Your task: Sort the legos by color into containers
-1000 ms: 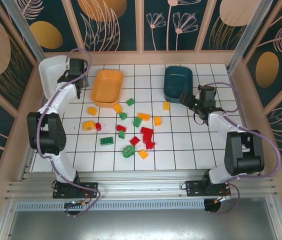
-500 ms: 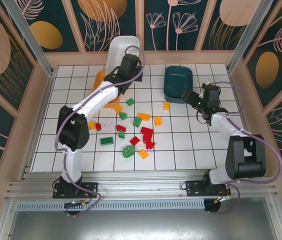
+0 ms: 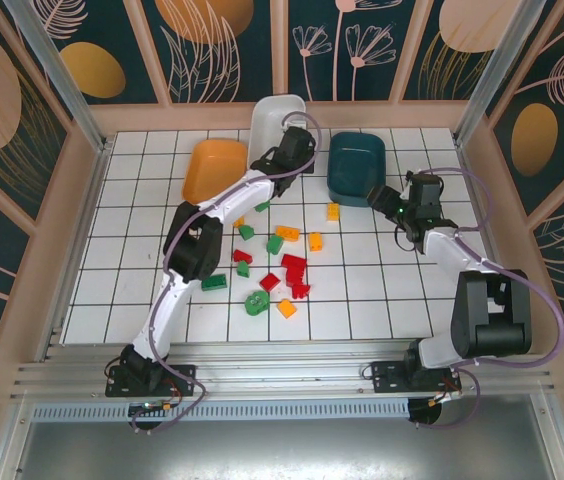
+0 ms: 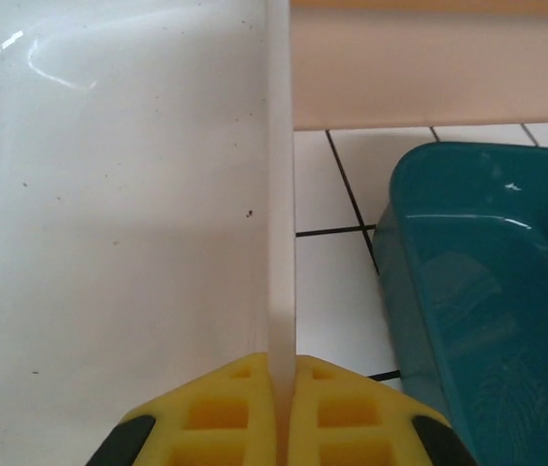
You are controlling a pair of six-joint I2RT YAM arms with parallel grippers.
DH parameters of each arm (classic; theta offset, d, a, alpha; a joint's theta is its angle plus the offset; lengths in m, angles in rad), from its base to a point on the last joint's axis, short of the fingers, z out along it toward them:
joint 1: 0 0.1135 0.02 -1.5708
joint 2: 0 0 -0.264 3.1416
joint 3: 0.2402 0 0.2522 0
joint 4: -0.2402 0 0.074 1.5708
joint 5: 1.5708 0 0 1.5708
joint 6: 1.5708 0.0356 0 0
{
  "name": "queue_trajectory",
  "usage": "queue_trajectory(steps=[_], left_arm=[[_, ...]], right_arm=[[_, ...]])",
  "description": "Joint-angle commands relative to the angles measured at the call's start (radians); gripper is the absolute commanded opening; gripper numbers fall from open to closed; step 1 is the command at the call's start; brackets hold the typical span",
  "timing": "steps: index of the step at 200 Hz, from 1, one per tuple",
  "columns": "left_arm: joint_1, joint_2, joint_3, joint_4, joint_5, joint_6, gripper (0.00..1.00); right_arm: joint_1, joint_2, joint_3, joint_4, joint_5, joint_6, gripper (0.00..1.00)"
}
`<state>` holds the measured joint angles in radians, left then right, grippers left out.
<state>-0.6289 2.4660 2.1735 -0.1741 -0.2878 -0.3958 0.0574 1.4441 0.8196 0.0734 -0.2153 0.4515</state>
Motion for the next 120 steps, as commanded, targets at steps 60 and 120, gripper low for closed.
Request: queue_trajectory(steps=[60,120], left_arm=[[-0.006,0.061,0.06,-0.174,-0.01,-0.163,0.0],[-0.016,-0.022,-0.076,-0.236,0.067,-0.284,0.0]], right_arm=[[-0.02,0.016,0.004,0.041,-0.012,-0.004,0.69],[-0.042,0.155,0.155,-0.001,0.054,-0.093,0.74]])
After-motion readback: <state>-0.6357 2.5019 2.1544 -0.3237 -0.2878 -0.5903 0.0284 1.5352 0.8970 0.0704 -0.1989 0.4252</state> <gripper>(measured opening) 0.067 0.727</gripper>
